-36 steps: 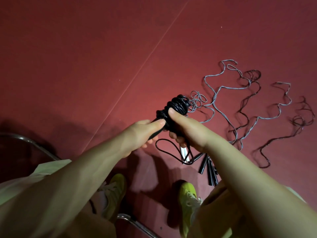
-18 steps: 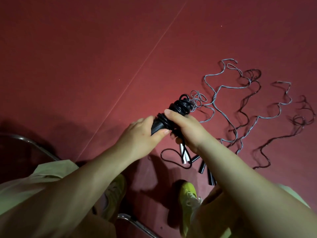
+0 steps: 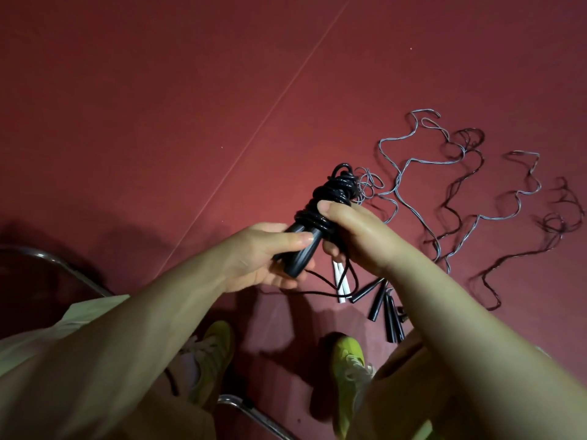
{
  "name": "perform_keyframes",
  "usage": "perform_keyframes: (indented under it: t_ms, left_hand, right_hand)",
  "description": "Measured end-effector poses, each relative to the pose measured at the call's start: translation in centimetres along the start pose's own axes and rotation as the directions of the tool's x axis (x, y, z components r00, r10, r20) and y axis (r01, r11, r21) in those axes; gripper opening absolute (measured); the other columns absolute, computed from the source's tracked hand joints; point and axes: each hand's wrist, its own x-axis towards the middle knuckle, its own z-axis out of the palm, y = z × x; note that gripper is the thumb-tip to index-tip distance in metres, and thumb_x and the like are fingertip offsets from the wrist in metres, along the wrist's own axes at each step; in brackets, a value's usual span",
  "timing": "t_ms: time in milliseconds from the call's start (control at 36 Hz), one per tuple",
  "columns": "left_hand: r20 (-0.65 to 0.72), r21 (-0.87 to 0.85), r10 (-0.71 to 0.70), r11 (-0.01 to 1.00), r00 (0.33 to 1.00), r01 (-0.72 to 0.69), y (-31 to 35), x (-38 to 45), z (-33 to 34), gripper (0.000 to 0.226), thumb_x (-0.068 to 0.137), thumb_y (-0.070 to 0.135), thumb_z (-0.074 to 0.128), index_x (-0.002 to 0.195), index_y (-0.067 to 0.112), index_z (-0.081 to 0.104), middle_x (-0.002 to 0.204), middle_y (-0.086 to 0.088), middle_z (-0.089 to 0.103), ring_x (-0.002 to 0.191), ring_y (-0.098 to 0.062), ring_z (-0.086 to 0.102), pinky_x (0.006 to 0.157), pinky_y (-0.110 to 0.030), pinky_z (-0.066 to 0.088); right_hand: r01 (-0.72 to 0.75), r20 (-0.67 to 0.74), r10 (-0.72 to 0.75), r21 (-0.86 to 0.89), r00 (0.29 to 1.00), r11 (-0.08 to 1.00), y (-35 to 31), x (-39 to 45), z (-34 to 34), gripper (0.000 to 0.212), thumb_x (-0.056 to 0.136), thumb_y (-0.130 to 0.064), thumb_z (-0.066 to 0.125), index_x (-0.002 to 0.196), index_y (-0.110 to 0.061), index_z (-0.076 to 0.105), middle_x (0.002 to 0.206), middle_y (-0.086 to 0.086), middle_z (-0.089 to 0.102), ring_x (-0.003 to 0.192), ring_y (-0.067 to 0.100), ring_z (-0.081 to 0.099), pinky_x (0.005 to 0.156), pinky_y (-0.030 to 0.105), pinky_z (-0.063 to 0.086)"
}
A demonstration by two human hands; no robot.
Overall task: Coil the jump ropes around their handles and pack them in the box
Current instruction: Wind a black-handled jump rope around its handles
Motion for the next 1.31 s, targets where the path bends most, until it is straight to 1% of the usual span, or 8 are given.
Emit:
perform_keyframes:
  t_ms: [139,556,611,778,861,972,1083,1306]
  left_hand:
    - [-0.132,0.17,0.029,0.985,0.991,-0.006,-0.2,0.8,-0.7,0.004,0.09,0.02,0.061,0.092,0.017,0.061,0.062,0.002,0.069,0.055,-0.01,0.064,0.055,-0.023,0.048]
    - [-0.246,0.386,0.096,0.922,0.964,0.007,-0.7,1.8,-1.5,0.027,0.078,0.038,0.073,0.091,0.017,0.061,0.075,-0.002,0.07,0.064,-0.016,0.066,0.057,-0.027,0.044]
    - [-0.262,0.473,0.131,0.881,0.956,0.009,-0.6,1.7,-1.6,0.038,0.066,0.045,0.073,0.088,0.017,0.062,0.073,-0.003,0.068,0.063,-0.017,0.064,0.057,-0.031,0.045]
    - [-0.318,0.759,0.313,0.65,0.895,0.042,-0.7,1.2,-1.1,0.027,0.079,0.041,0.071,0.081,0.019,0.056,0.071,0.005,0.058,0.063,-0.012,0.054,0.061,-0.029,0.041]
    - [-0.276,0.67,0.231,0.742,0.933,0.015,-0.8,1.6,-1.6,0.036,0.069,0.047,0.075,0.081,0.018,0.057,0.072,0.002,0.061,0.065,-0.015,0.057,0.065,-0.034,0.045]
    - [-0.053,0.225,-0.015,0.974,0.998,0.027,-0.6,1.1,-1.5,0.054,0.07,0.061,0.058,0.096,0.013,0.062,0.075,-0.004,0.07,0.065,-0.019,0.065,0.065,-0.03,0.05]
    - [0.147,-0.092,-0.147,0.983,0.978,0.162,0.0,0.6,-1.1,0.086,0.069,0.077,0.027,0.093,0.005,0.067,0.072,-0.01,0.063,0.06,-0.023,0.059,0.063,-0.034,0.048]
    - [0.058,0.045,-0.173,0.984,0.983,0.17,-0.3,0.8,-0.8,0.077,0.076,0.076,0.023,0.085,0.009,0.059,0.061,-0.002,0.052,0.046,-0.013,0.044,0.053,-0.027,0.045]
  right_hand:
    - [-0.048,0.025,0.053,-0.164,0.998,0.985,0.1,-0.1,-0.8,0.034,0.087,-0.047,0.05,0.083,-0.014,0.055,0.062,-0.001,0.054,0.044,0.012,0.037,0.041,0.022,0.028]
    - [-0.14,-0.061,0.129,-0.24,0.99,0.961,0.5,0.1,-0.3,0.031,0.101,-0.044,0.042,0.095,-0.015,0.052,0.056,-0.004,0.043,0.042,0.007,0.026,0.04,0.018,0.02]
    - [-0.145,-0.062,0.134,-0.23,0.989,0.962,0.6,0.1,-0.2,0.035,0.096,-0.052,0.048,0.085,-0.019,0.055,0.055,-0.004,0.045,0.043,0.008,0.028,0.042,0.02,0.021]
    - [-0.173,-0.146,0.148,-0.173,0.978,0.97,0.6,-0.1,0.4,0.042,0.093,-0.054,0.049,0.071,-0.019,0.056,0.062,0.001,0.051,0.048,0.012,0.033,0.047,0.025,0.021]
    - [-0.142,-0.198,0.11,-0.159,0.974,0.977,0.7,0.1,0.6,0.04,0.085,-0.053,0.057,0.065,-0.019,0.053,0.056,0.001,0.049,0.047,0.014,0.031,0.047,0.027,0.019]
    - [-0.07,-0.211,0.051,-0.082,0.976,0.994,0.5,0.1,0.5,0.04,0.093,-0.036,0.055,0.057,-0.022,0.045,0.045,-0.006,0.038,0.047,0.014,0.024,0.053,0.036,0.01]
    - [0.006,-0.155,-0.018,-0.081,0.988,0.997,0.4,0.0,0.3,0.031,0.078,-0.044,0.054,0.063,-0.018,0.046,0.053,0.001,0.038,0.05,0.015,0.028,0.05,0.033,0.014]
    - [-0.1,-0.052,0.093,-0.144,0.994,0.984,1.0,0.2,-0.1,0.035,0.085,-0.052,0.052,0.072,-0.019,0.054,0.061,0.002,0.047,0.044,0.013,0.035,0.045,0.025,0.025]
